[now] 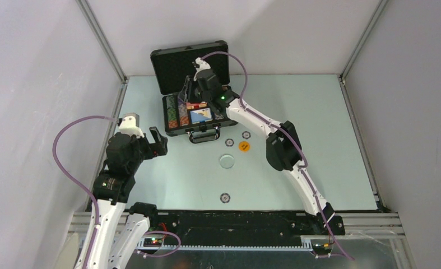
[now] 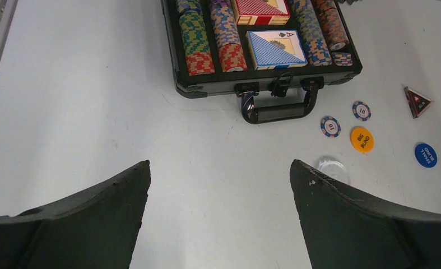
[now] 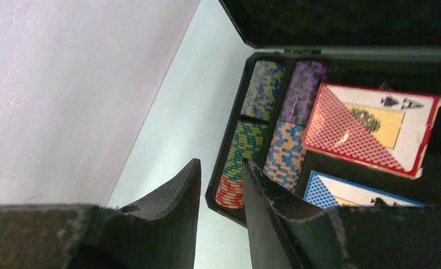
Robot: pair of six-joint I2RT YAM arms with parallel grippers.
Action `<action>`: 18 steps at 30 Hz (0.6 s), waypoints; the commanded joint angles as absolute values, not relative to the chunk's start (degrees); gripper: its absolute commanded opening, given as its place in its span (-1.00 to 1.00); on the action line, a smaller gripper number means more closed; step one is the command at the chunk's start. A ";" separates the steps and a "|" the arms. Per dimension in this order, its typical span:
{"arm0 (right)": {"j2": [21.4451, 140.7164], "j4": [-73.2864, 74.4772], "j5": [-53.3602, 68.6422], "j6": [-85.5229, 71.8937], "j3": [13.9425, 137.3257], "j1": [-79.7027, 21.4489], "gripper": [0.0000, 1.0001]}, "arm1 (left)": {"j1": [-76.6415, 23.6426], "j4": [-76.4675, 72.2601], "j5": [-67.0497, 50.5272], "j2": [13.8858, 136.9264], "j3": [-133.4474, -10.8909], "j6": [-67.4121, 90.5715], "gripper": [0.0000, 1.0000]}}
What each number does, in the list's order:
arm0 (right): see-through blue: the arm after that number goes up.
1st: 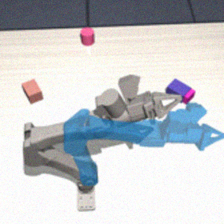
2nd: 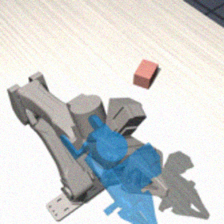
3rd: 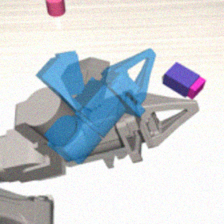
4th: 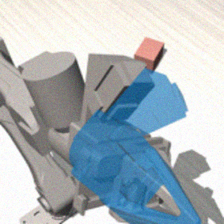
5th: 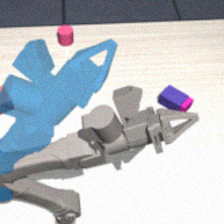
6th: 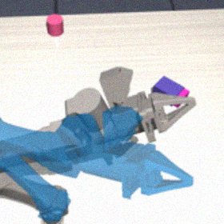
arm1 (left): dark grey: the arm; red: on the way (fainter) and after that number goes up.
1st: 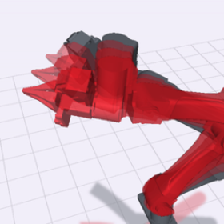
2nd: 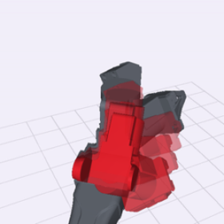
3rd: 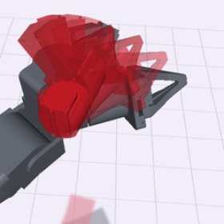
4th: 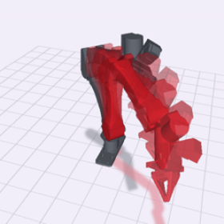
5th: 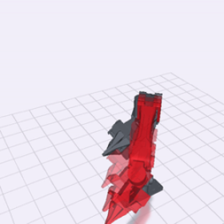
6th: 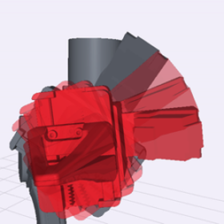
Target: Pack up texas hold em set
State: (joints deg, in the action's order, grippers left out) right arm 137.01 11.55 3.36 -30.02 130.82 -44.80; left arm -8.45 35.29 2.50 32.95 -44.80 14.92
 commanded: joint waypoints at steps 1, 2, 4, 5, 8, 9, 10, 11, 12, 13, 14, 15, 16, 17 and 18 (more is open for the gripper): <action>139.90 11.72 5.74 -40.30 132.48 -44.33 -0.25 | -8.36 34.27 1.58 32.96 -45.35 13.45 0.97; 140.22 12.16 5.61 -40.92 132.64 -44.36 -0.25 | -8.40 34.23 1.58 32.96 -45.35 13.45 0.97; 141.31 13.23 5.51 -41.48 133.50 -44.34 -0.25 | -8.38 34.23 1.58 32.88 -45.31 13.45 0.97; 141.96 13.38 5.61 -41.61 133.72 -44.31 -0.24 | -8.36 34.25 1.58 32.88 -45.33 13.45 0.97; 143.20 13.26 6.51 -42.41 133.85 -44.12 -0.25 | -8.42 34.21 1.53 32.87 -45.35 13.45 0.97; 143.41 13.27 6.77 -42.62 133.83 -44.17 -0.26 | -8.37 34.24 1.51 32.92 -45.35 13.45 0.97; 143.78 13.07 7.19 -42.71 133.85 -44.11 -0.26 | -8.36 34.22 1.50 32.90 -45.35 13.45 0.97; 143.92 12.95 7.42 -42.76 133.90 -44.07 -0.26 | -8.35 34.21 1.50 32.89 -45.35 13.45 0.97; 144.24 12.93 7.45 -42.74 133.97 -44.09 -0.26 | -8.35 34.22 1.47 32.94 -45.35 13.45 0.97; 144.37 12.92 7.35 -42.72 134.17 -44.15 -0.26 | -8.37 34.25 1.53 32.95 -45.35 13.45 0.97; 144.68 13.10 7.28 -42.72 134.32 -44.13 -0.26 | -8.36 34.27 1.50 32.96 -45.35 13.45 0.97; 144.81 13.23 7.01 -42.61 134.70 -44.08 -0.26 | -8.37 34.27 1.45 32.96 -45.35 13.45 0.97; 145.23 13.48 6.80 -42.57 134.89 -43.91 -0.26 | -8.36 34.23 1.42 32.89 -45.35 13.45 0.97; 145.39 13.60 6.42 -42.59 135.22 -43.89 -0.27 | -8.40 34.21 1.41 32.93 -45.35 13.49 0.97; 145.68 13.79 6.20 -42.57 135.43 -43.64 -0.27 | -8.37 34.26 1.45 32.95 -45.35 13.47 0.97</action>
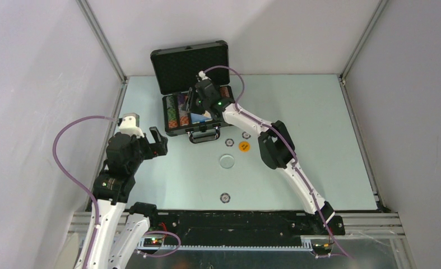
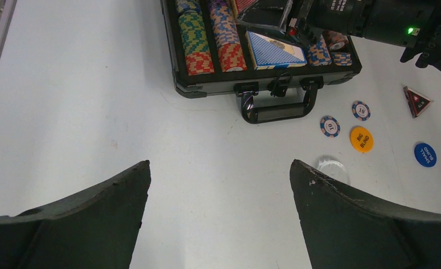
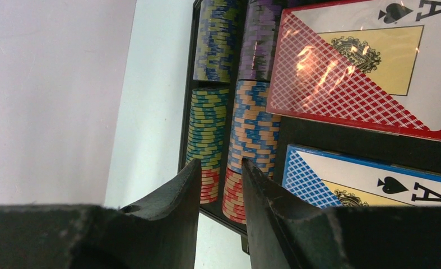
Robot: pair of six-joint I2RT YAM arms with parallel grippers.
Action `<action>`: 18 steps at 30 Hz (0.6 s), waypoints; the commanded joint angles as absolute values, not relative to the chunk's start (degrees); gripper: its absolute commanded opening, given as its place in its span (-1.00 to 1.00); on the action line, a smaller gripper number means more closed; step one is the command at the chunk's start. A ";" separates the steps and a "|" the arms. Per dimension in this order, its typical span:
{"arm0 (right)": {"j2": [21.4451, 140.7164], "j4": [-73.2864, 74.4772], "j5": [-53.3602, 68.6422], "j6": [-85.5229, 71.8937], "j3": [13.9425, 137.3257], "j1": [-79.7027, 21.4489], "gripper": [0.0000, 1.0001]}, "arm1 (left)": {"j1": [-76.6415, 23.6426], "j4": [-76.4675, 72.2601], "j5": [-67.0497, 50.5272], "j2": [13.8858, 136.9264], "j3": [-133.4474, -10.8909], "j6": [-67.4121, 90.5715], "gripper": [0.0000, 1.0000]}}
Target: Pack up texas hold em set
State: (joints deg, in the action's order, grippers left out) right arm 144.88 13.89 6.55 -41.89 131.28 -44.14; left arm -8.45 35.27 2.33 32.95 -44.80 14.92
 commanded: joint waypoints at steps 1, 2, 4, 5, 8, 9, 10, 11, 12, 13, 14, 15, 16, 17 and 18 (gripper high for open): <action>145.95 13.86 5.70 -42.39 135.48 -43.52 -0.27 | -8.36 34.25 1.42 32.96 -45.35 13.45 0.97; 146.10 13.87 5.40 -42.29 135.67 -43.38 -0.27 | -8.35 34.26 1.41 32.87 -45.35 13.45 0.97; 146.73 14.09 4.73 -41.45 136.69 -42.97 -0.27 | -8.37 34.28 1.33 32.87 -45.35 13.45 0.97; 147.29 14.71 4.19 -41.34 137.25 -42.69 -0.27 | -8.40 34.28 1.32 32.87 -45.35 13.45 0.97; 147.87 15.48 3.89 -41.46 138.75 -41.92 -0.27 | -8.36 34.27 1.24 32.87 -45.34 13.49 0.97; 147.73 15.43 4.14 -41.56 138.68 -41.68 -0.26 | -8.35 34.16 1.23 32.87 -45.35 13.47 0.97; 147.69 15.36 4.66 -41.63 138.51 -41.58 -0.25 | -8.37 34.18 1.19 32.87 -45.35 13.45 0.97; 147.60 15.42 4.88 -41.65 138.38 -41.51 -0.25 | -8.36 34.25 1.20 32.87 -45.35 13.45 0.97; 147.50 15.30 5.31 -41.63 138.00 -41.50 -0.25 | -8.40 34.26 1.17 32.87 -45.35 13.49 0.97; 147.20 15.17 5.64 -41.65 137.64 -41.51 -0.24 | -8.37 34.23 1.15 32.89 -45.35 13.51 0.97; 146.94 14.51 6.29 -41.72 136.69 -41.54 -0.24 | -8.40 34.21 1.12 32.88 -45.29 13.53 0.97; 146.38 14.11 6.53 -41.78 135.36 -41.72 -0.24 | -8.37 34.24 1.09 32.90 -45.27 13.49 0.97; 146.10 13.35 6.71 -41.76 134.83 -41.74 -0.24 | -8.36 34.25 1.06 32.93 -45.27 13.46 0.97; 145.86 13.18 6.65 -41.66 134.34 -41.83 -0.24 | -8.35 34.22 1.06 32.93 -45.27 13.45 0.97; 145.98 13.27 6.63 -41.60 134.36 -41.86 -0.24 | -8.37 34.22 1.06 32.95 -45.22 13.49 0.97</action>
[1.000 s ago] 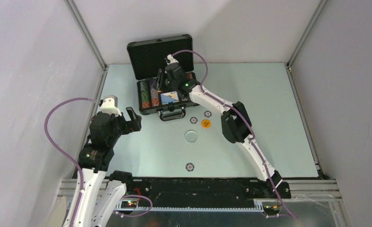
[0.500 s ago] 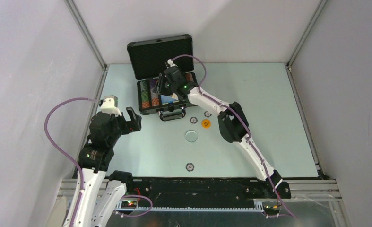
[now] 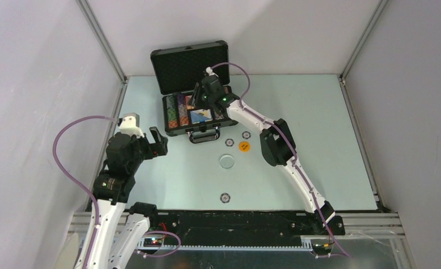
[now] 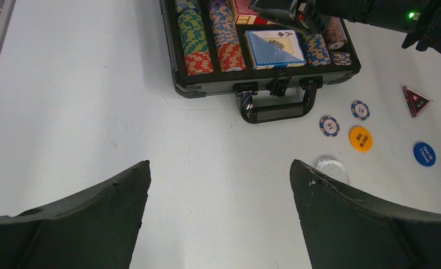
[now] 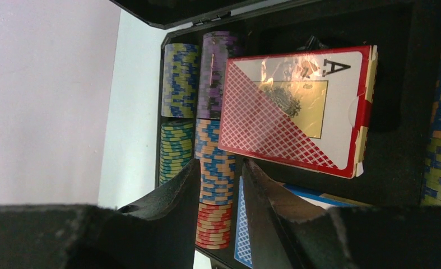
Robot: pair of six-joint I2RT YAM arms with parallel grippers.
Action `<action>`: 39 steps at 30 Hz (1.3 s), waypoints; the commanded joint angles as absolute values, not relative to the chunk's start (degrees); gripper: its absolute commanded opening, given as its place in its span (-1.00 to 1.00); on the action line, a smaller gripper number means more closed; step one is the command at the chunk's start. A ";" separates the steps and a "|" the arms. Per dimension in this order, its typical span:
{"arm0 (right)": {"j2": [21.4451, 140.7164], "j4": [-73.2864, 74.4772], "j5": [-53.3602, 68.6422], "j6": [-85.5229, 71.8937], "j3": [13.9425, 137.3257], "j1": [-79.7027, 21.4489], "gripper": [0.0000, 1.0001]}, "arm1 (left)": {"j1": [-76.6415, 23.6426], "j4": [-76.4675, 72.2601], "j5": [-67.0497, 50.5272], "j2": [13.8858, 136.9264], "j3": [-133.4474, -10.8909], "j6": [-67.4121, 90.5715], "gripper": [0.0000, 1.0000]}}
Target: Pack up texas hold em set
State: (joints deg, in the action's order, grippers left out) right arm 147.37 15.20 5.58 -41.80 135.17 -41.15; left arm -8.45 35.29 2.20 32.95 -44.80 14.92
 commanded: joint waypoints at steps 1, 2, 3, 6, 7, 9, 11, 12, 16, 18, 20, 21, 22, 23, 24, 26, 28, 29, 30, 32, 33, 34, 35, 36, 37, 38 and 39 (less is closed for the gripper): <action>146.11 13.36 6.65 -41.58 134.67 -41.76 -0.24 | -8.38 34.25 1.06 32.96 -45.24 13.50 0.97; 146.39 13.60 6.78 -41.75 134.79 -41.64 -0.24 | -8.36 34.27 1.05 33.02 -45.26 13.52 0.97; 146.50 13.70 6.86 -42.03 134.77 -41.56 -0.24 | -8.35 34.23 1.05 33.04 -45.26 13.53 0.97; 146.61 13.96 7.06 -42.10 134.66 -41.39 -0.23 | -8.42 34.22 0.97 32.96 -45.26 13.51 0.97; 146.60 14.01 6.93 -41.77 134.52 -41.39 -0.22 | -8.37 34.20 0.97 32.91 -45.26 13.51 0.97; 146.56 14.02 6.37 -41.34 134.53 -41.31 -0.21 | -8.36 34.15 0.90 32.94 -45.25 13.47 0.97; 146.72 13.99 5.74 -41.17 134.60 -41.15 -0.21 | -8.36 34.15 0.88 32.96 -45.21 13.53 0.97; 146.94 13.98 5.55 -41.20 134.67 -40.90 -0.21 | -8.36 34.11 0.88 32.96 -45.23 13.53 0.97; 148.11 14.35 4.53 -41.15 135.72 -40.13 -0.21 | -8.35 34.18 0.75 32.96 -45.21 13.53 0.97; 148.61 14.53 4.16 -40.95 136.19 -39.87 -0.21 | -8.39 34.19 0.72 32.90 -45.26 13.53 0.97; 148.94 14.48 3.68 -40.85 136.27 -39.77 -0.20 | -8.36 34.19 0.71 32.95 -45.26 13.54 0.97; 149.14 14.54 3.40 -40.69 136.29 -39.67 -0.20 | -8.35 34.15 0.70 32.94 -45.20 13.49 0.97; 149.19 14.61 3.20 -40.43 136.25 -39.65 -0.20 | -8.42 34.17 0.70 32.95 -45.19 13.52 0.97; 149.18 14.53 2.82 -40.25 136.24 -39.64 -0.20 | -8.43 34.16 0.70 33.00 -45.18 13.53 0.97; 149.25 14.47 2.60 -39.90 136.28 -39.68 -0.20 | -8.37 34.18 0.70 33.02 -45.18 13.53 0.97; 149.34 14.38 1.49 -39.44 136.42 -39.68 -0.20 | -8.37 34.19 0.70 33.02 -45.25 13.49 0.97; 149.62 14.47 0.66 -39.04 136.86 -39.50 -0.20 | -8.40 34.13 0.70 33.04 -45.19 13.53 0.97; 149.69 14.49 0.42 -38.95 136.98 -39.44 -0.20 | -8.37 34.18 0.70 33.05 -45.18 13.53 0.97; 149.77 14.43 0.13 -38.98 137.19 -39.21 -0.19 | -8.36 34.14 0.70 33.00 -45.18 13.49 0.97; 150.19 14.08 0.02 -39.21 137.42 -38.93 -0.19 | -8.37 34.19 0.69 33.04 -45.20 13.53 0.97; 150.33 14.03 0.01 -39.31 137.67 -38.84 -0.19 | -8.36 34.19 0.65 33.05 -45.14 13.53 0.97; 150.68 13.88 0.00 -39.34 137.87 -38.67 -0.19 | -8.42 34.19 0.62 33.02 -45.15 13.53 0.97; 150.88 13.75 0.00 -39.37 138.29 -38.63 -0.19 | -8.38 34.19 0.66 33.04 -45.16 13.53 0.97; 151.23 13.65 0.00 -39.37 138.49 -38.48 -0.19 | -8.40 34.19 0.69 33.11 -45.17 13.54 0.97; 151.42 13.64 0.00 -39.37 138.99 -38.45 -0.19 | -8.38 34.15 0.70 33.12 -45.13 13.47 0.97; 151.83 13.56 0.00 -39.37 139.24 -38.35 -0.18 | -8.36 34.18 0.70 33.13 -45.19 13.46 0.97; 152.03 13.46 0.00 -39.37 139.60 -38.25 -0.18 | -8.35 34.18 0.70 33.13 -45.18 13.47 0.97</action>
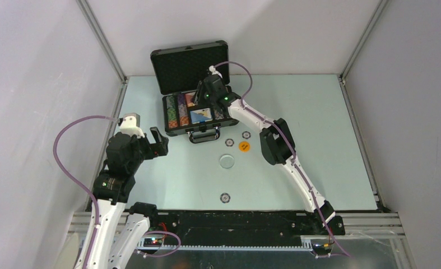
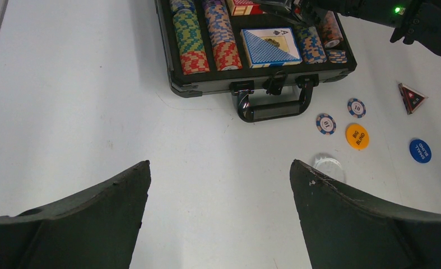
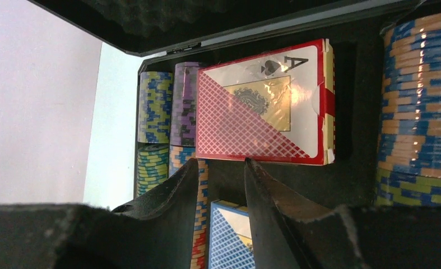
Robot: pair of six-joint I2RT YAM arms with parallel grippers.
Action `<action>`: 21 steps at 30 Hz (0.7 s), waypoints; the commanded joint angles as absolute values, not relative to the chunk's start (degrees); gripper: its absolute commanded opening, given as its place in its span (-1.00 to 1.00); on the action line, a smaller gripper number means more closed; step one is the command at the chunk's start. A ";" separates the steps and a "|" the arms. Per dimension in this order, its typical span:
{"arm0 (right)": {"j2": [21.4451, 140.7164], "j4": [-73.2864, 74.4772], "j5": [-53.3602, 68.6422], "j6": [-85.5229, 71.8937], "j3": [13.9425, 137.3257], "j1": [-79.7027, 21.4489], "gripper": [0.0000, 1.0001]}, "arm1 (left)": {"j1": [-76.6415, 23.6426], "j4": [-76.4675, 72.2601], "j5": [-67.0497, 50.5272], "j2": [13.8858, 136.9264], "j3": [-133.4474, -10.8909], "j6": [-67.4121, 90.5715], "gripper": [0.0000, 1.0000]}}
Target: Pack up texas hold em set
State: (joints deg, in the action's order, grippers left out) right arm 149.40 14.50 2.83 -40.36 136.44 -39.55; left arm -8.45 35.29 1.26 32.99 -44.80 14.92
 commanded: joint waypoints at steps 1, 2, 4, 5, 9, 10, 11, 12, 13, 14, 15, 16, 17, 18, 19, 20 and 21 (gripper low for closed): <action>152.31 13.14 0.00 -39.37 139.80 -38.24 -0.17 | -8.35 34.17 0.66 33.09 -45.16 13.50 0.97; 152.44 13.03 0.00 -39.37 140.13 -38.19 -0.16 | -8.39 34.18 0.67 33.11 -45.17 13.48 0.97; 152.93 12.64 0.00 -39.37 140.66 -38.08 -0.15 | -8.36 34.19 0.69 33.13 -45.24 13.47 0.97; 153.22 12.17 0.00 -39.42 140.78 -38.03 -0.15 | -8.40 34.19 0.65 33.13 -45.26 13.50 0.97; 153.54 10.81 0.04 -39.62 140.90 -37.90 -0.15 | -8.35 34.19 0.62 33.22 -45.26 13.45 0.97; 153.39 10.13 0.60 -39.48 140.80 -37.95 -0.15 | -8.37 34.19 0.62 33.22 -45.22 13.45 0.97; 153.20 9.64 1.01 -39.34 140.03 -37.92 -0.14 | -8.36 34.19 0.62 33.18 -45.25 13.45 0.97; 152.54 8.08 1.94 -38.90 139.41 -38.11 -0.13 | -8.35 34.15 0.62 33.20 -45.26 13.45 0.97; 151.94 7.25 2.29 -38.07 137.60 -38.26 -0.12 | -8.39 34.16 0.62 33.20 -45.22 13.45 0.97; 150.66 5.57 2.62 -37.49 136.61 -38.70 -0.11 | -8.36 34.18 0.62 33.22 -45.24 13.49 0.97; 149.99 4.94 2.67 -36.14 134.76 -38.95 -0.10 | -8.40 34.19 0.62 33.22 -45.26 13.47 0.97; 148.64 3.74 2.56 -35.51 133.78 -39.38 -0.09 | -8.38 34.19 0.57 33.18 -45.26 13.45 0.97; 147.97 3.10 2.51 -34.45 132.10 -39.64 -0.09 | -8.41 34.19 0.55 33.20 -45.24 13.45 0.97; 146.70 1.92 2.52 -34.10 131.31 -39.99 -0.09 | -8.36 34.15 0.55 33.22 -45.25 13.45 0.97; 146.12 1.22 2.58 -33.60 129.84 -40.21 -0.09 | -8.36 34.17 0.54 33.22 -45.26 13.45 0.97; 144.88 0.72 2.82 -33.45 129.25 -40.55 -0.08 | -8.35 34.16 0.53 33.16 -45.24 13.45 0.97; 144.47 -0.30 2.90 -33.19 128.47 -40.88 -0.08 | -8.39 34.18 0.53 33.19 -45.21 13.45 0.97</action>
